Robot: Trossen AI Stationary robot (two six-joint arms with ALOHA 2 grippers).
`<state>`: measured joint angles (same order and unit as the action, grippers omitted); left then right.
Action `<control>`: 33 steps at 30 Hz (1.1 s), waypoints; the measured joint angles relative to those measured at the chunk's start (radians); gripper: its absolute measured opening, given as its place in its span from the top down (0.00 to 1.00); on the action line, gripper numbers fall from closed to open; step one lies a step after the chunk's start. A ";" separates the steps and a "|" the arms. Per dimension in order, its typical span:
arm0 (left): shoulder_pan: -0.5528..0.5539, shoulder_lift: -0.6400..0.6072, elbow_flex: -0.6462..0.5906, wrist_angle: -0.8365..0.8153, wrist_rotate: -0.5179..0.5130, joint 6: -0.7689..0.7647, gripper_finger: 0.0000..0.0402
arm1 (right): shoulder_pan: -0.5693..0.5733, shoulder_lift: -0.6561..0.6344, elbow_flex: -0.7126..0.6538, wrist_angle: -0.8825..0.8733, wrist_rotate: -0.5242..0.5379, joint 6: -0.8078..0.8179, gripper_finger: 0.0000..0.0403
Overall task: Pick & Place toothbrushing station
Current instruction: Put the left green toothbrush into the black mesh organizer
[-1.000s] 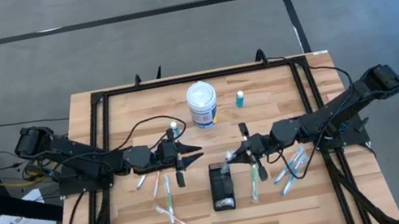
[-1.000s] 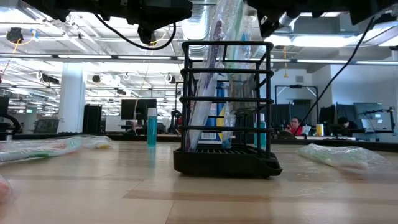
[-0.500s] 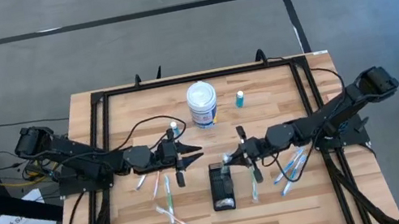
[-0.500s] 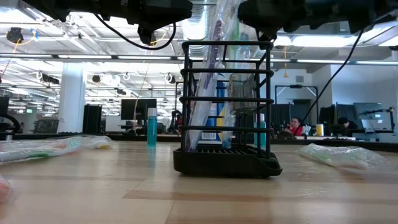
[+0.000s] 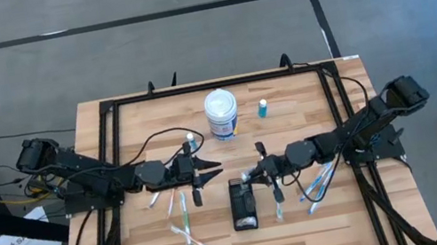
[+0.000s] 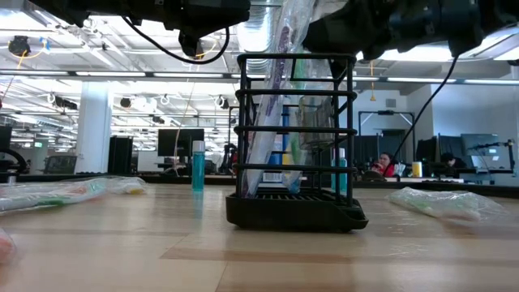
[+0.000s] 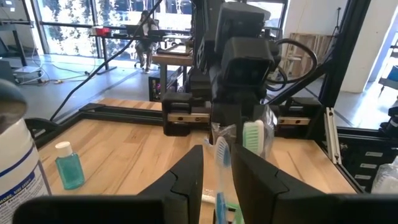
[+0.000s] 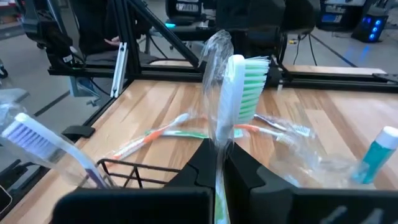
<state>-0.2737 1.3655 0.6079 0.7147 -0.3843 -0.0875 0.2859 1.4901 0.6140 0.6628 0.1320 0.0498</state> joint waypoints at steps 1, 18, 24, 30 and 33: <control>0.000 0.000 0.000 0.000 0.000 0.000 0.81 | 0.000 0.003 0.000 0.004 0.000 0.000 1.00; 0.000 0.000 0.000 0.000 0.000 0.000 0.81 | 0.002 0.004 0.000 -0.067 0.000 0.014 0.96; 0.000 0.000 0.000 0.000 0.000 0.000 0.81 | 0.002 0.004 0.000 -0.089 -0.003 0.007 0.93; 0.000 0.000 0.000 0.000 0.000 0.000 0.81 | 0.004 0.004 0.000 -0.105 -0.004 0.015 0.88; 0.000 0.000 0.000 0.000 0.000 0.000 0.81 | 0.008 0.004 0.000 -0.109 -0.004 0.020 0.86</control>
<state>-0.2737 1.3655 0.6079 0.7151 -0.3843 -0.0875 0.2943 1.4944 0.6140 0.5542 0.1278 0.0696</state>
